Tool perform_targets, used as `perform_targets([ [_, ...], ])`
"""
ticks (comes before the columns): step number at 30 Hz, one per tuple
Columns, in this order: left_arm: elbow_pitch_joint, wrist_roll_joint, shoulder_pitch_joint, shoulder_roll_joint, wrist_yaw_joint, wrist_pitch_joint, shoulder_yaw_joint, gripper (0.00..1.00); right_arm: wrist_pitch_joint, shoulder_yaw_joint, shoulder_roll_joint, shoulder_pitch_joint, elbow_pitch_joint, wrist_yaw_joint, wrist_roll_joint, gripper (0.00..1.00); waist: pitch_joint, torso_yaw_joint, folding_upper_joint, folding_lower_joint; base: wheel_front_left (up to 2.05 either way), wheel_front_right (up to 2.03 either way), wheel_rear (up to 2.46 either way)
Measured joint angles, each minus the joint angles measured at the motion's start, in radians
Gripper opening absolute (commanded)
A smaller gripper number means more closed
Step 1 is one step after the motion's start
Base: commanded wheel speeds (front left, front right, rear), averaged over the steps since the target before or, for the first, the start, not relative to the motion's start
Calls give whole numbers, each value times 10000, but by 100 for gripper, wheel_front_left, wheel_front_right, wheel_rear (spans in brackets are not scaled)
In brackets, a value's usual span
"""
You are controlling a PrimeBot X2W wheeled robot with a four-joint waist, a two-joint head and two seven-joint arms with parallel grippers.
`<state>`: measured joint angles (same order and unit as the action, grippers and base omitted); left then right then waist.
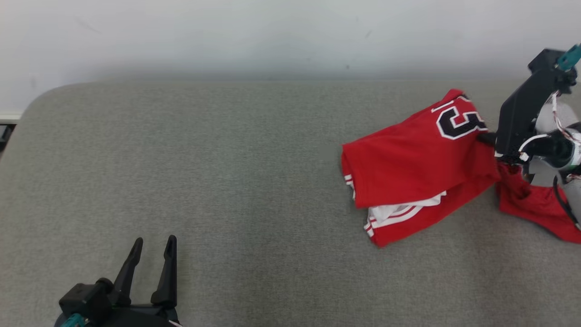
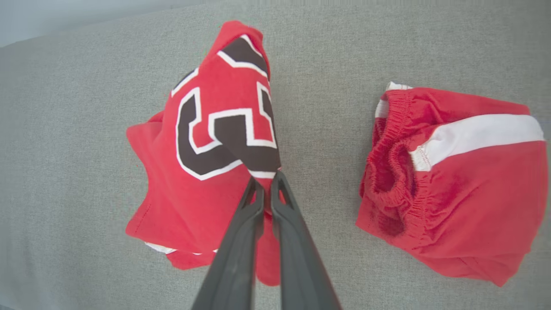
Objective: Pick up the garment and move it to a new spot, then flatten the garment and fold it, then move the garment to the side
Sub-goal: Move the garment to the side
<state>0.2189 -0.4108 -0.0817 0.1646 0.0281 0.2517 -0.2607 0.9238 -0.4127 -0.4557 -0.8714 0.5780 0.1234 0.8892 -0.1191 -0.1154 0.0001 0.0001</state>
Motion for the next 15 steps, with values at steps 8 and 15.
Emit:
perform_targets([
  [8,-96,42,-45,67,88,0,104,100,4,313,-439,-118,-33,12,-293,0,-334,377,0,0,0,0,0],
  [15,-105,73,-98,107,176,0,134,100,-84,648,-633,-306,52,12,-802,0,-617,624,0,0,0,0,0],
])
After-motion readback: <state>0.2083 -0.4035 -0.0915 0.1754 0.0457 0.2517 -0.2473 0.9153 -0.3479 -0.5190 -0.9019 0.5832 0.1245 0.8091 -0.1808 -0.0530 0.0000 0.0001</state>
